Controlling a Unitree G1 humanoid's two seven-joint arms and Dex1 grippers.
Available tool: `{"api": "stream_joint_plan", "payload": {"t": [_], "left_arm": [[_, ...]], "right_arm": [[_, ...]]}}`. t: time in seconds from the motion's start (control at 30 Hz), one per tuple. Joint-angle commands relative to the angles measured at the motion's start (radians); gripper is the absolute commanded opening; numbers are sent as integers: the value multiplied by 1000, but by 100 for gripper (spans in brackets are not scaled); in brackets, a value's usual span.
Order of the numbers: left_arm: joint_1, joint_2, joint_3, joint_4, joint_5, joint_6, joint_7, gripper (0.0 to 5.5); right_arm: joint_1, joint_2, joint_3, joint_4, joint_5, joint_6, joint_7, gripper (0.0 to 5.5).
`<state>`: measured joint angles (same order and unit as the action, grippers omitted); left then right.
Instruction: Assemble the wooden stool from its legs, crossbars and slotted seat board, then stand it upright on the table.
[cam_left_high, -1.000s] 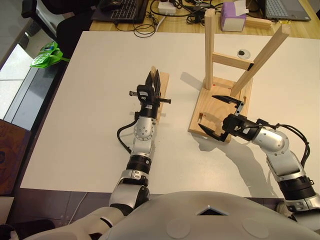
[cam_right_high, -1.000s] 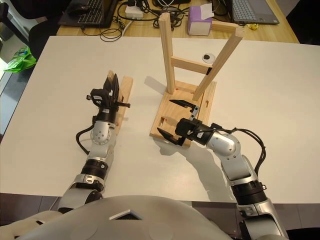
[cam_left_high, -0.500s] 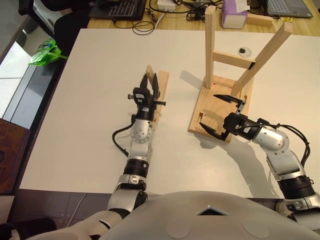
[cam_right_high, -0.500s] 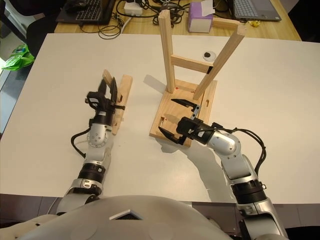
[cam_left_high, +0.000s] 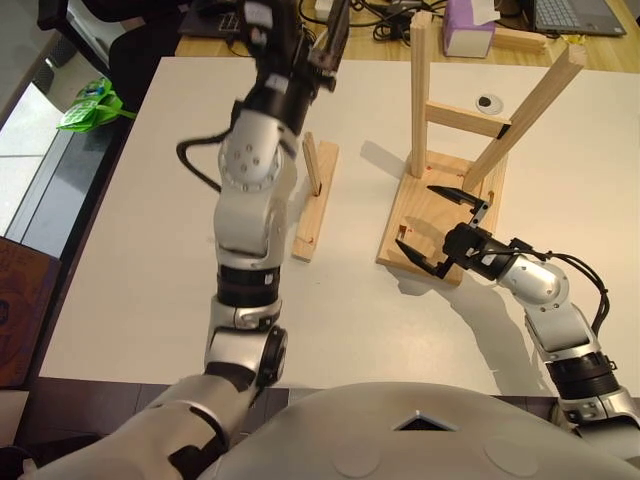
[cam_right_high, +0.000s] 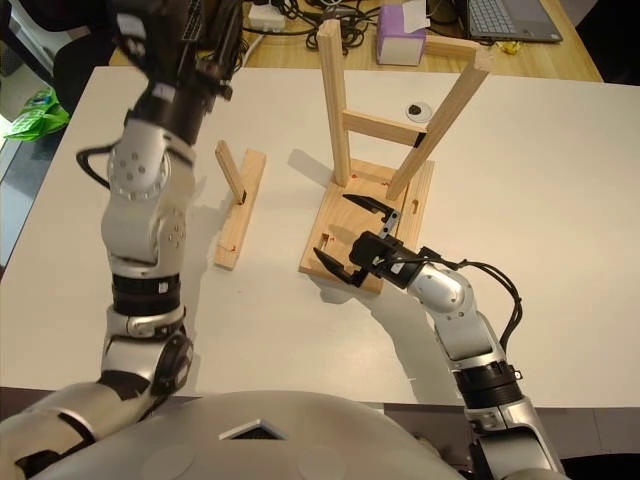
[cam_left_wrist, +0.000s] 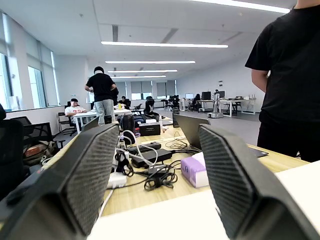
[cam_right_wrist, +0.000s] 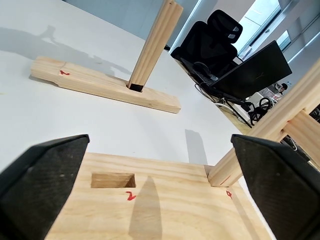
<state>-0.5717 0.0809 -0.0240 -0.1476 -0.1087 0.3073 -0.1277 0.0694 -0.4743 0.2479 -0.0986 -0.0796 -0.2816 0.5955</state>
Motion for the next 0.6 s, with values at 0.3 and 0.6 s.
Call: {"api": "stream_joint_plan", "payload": {"t": [0.3, 0.6], "left_arm": [[-76, 36, -25, 93, 47, 62, -5, 295], [256, 39, -124, 696, 149, -231, -42, 295]], "right_arm": [[8, 15, 6, -12, -18, 5, -17, 540], [2, -2, 2, -21, -7, 13, 11, 540]]}}
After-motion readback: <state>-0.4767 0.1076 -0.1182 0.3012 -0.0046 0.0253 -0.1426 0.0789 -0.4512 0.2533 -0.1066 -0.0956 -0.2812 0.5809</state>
